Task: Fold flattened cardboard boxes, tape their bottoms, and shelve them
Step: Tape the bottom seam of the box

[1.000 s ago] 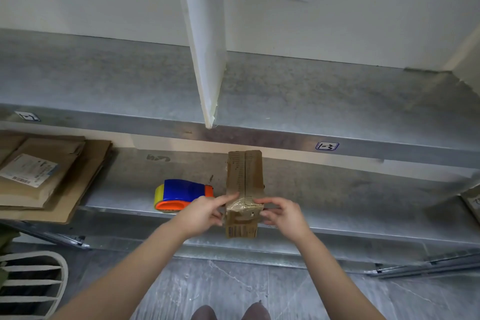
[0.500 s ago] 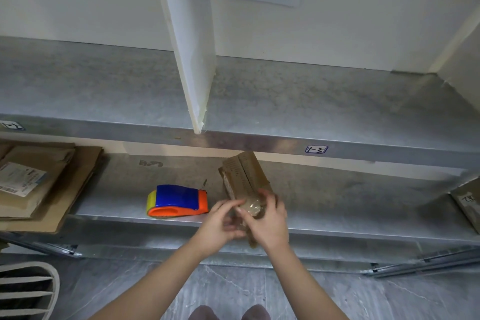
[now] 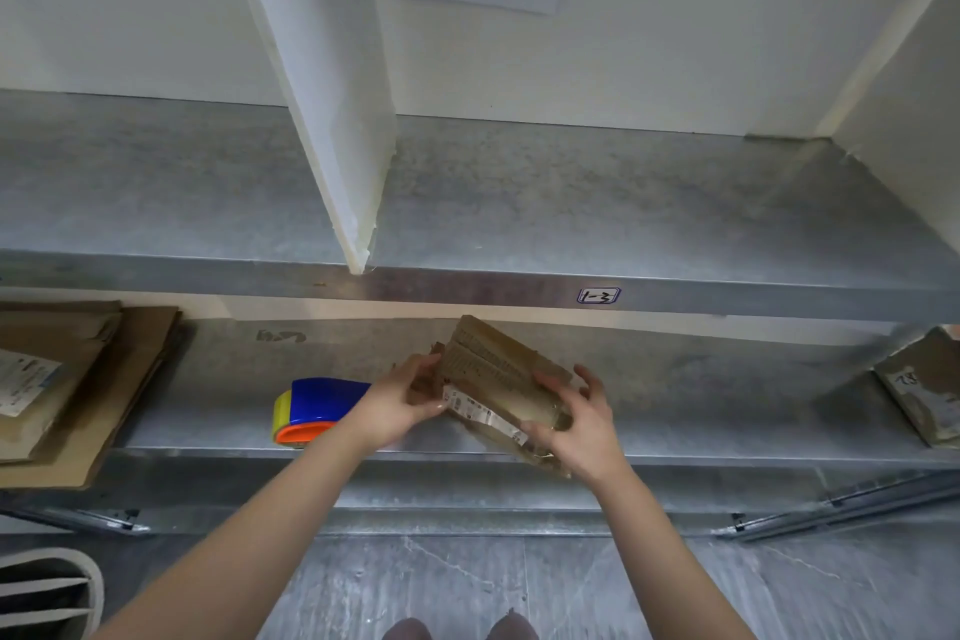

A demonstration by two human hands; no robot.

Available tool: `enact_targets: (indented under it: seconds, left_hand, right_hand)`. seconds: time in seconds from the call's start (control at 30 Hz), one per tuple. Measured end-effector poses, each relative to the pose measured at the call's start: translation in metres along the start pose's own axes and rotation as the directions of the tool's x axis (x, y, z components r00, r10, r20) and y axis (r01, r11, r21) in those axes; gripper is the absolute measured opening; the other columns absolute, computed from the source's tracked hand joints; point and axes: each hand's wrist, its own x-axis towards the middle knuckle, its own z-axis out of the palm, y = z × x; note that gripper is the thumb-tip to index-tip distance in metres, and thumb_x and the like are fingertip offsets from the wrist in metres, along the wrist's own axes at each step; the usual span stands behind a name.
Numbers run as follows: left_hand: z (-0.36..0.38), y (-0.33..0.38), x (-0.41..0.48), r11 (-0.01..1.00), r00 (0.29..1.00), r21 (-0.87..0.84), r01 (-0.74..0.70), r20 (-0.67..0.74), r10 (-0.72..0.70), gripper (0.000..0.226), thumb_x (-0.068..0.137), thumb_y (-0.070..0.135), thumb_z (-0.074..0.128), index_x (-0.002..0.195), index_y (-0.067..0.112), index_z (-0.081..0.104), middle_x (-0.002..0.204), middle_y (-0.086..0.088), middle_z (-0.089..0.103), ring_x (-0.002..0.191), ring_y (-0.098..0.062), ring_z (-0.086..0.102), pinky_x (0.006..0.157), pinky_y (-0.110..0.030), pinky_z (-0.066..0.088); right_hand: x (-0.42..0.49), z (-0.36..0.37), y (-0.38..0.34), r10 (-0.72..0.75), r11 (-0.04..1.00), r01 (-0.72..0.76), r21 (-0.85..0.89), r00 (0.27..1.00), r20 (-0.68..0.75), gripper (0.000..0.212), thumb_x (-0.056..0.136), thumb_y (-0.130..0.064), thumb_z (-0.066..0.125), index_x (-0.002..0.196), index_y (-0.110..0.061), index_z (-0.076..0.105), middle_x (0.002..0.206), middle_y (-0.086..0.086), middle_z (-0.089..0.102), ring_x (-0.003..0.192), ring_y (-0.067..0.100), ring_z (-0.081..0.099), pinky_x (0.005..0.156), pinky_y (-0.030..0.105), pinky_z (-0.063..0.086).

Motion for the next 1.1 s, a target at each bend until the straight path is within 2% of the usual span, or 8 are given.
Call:
enact_targets:
  seconds: [0.1, 0.23, 0.33, 0.5, 0.67, 0.83, 0.97, 1.1]
  left_hand:
    - [0.02, -0.002, -0.012, 0.998, 0.991, 0.055, -0.007, -0.134, 0.014, 0.036, 0.084, 0.03, 0.073, 0.11, 0.028, 0.048, 0.102, 0.013, 0.06, 0.092, -0.005, 0.06, 0.084, -0.027, 0.051]
    - [0.033, -0.001, -0.018, 0.986, 0.994, 0.167, -0.026, -0.104, 0.044, 0.037, 0.083, 0.039, 0.071, 0.112, 0.025, 0.053, 0.101, 0.008, 0.06, 0.093, -0.008, 0.058, 0.083, -0.025, 0.049]
    - [0.018, 0.007, -0.001, 0.931, 0.981, 0.356, -0.078, -0.139, 0.135, 0.055, 0.081, 0.039, 0.072, 0.129, 0.026, 0.047, 0.131, 0.003, 0.042, 0.122, -0.016, 0.039, 0.104, -0.034, 0.039]
    - [-0.002, 0.011, 0.032, 0.915, 0.992, 0.404, 0.017, 0.109, -0.067, 0.1, 0.075, 0.045, 0.077, 0.15, 0.037, 0.012, 0.159, 0.014, -0.003, 0.146, -0.018, 0.01, 0.117, -0.039, 0.023]
    - [-0.002, 0.008, 0.028, 0.936, 0.992, 0.353, 0.02, 0.107, -0.062, 0.104, 0.064, 0.049, 0.084, 0.145, 0.036, 0.021, 0.143, 0.01, 0.019, 0.131, -0.017, 0.033, 0.107, -0.03, 0.035]
    - [0.052, 0.01, -0.012, 0.957, 0.982, 0.27, 0.106, -0.18, -0.058, 0.112, 0.056, 0.056, 0.085, 0.146, 0.029, 0.025, 0.141, -0.006, 0.025, 0.132, -0.025, 0.031, 0.113, -0.037, 0.029]
    - [0.081, 0.008, -0.039, 0.985, 0.967, 0.166, 0.058, -0.254, -0.014, 0.087, 0.069, 0.045, 0.082, 0.141, 0.028, 0.036, 0.131, 0.007, 0.038, 0.123, -0.011, 0.041, 0.107, -0.032, 0.039]
    - [0.078, 0.003, -0.041, 0.969, 0.924, 0.244, -0.045, -0.358, 0.133, 0.052, 0.081, 0.021, 0.074, 0.129, 0.024, 0.053, 0.12, 0.01, 0.046, 0.11, -0.008, 0.05, 0.099, -0.027, 0.046]
  right_hand:
    - [0.0, 0.001, 0.007, 0.095, 0.992, -0.084, 0.092, 0.988, -0.122, 0.064, 0.078, -0.024, 0.079, 0.133, -0.028, 0.047, 0.137, 0.003, 0.032, 0.125, 0.025, 0.045, 0.11, 0.036, 0.037]
    - [0.004, -0.002, 0.013, 0.148, 0.969, -0.115, 0.22, 0.979, -0.138, 0.05, 0.085, -0.017, 0.07, 0.13, -0.019, 0.047, 0.129, 0.006, 0.048, 0.113, 0.019, 0.051, 0.1, 0.032, 0.041]
    - [0.012, -0.004, 0.008, 0.133, 0.966, -0.105, 0.235, 0.985, -0.109, 0.046, 0.087, -0.034, 0.068, 0.127, -0.022, 0.048, 0.12, 0.0, 0.058, 0.11, 0.019, 0.057, 0.093, 0.034, 0.047]
    - [0.029, -0.002, -0.002, 0.105, 0.984, -0.089, 0.154, 0.989, -0.1, 0.043, 0.084, -0.026, 0.073, 0.121, -0.02, 0.052, 0.114, 0.0, 0.063, 0.105, 0.021, 0.062, 0.085, 0.03, 0.05]
    - [0.019, 0.012, 0.0, 0.125, 0.991, -0.102, 0.083, 0.931, -0.343, 0.059, 0.08, -0.025, 0.077, 0.126, -0.008, 0.045, 0.121, 0.017, 0.051, 0.097, 0.036, 0.058, 0.082, 0.041, 0.048]
    - [0.01, 0.019, -0.008, 0.127, 0.963, -0.101, 0.248, 0.988, -0.093, 0.046, 0.094, -0.024, 0.061, 0.131, -0.012, 0.036, 0.106, 0.002, 0.061, 0.101, 0.027, 0.065, 0.08, 0.029, 0.047]
    - [0.001, 0.026, -0.01, 0.045, 0.92, -0.064, 0.386, 0.997, 0.059, 0.066, 0.079, -0.023, 0.079, 0.133, -0.019, 0.042, 0.127, -0.003, 0.049, 0.116, 0.011, 0.051, 0.102, 0.029, 0.043]
    - [-0.002, 0.03, -0.012, -0.034, 0.991, 0.037, 0.132, 0.999, -0.023, 0.059, 0.08, -0.031, 0.077, 0.131, -0.023, 0.049, 0.125, -0.003, 0.044, 0.11, 0.006, 0.044, 0.098, 0.018, 0.034]
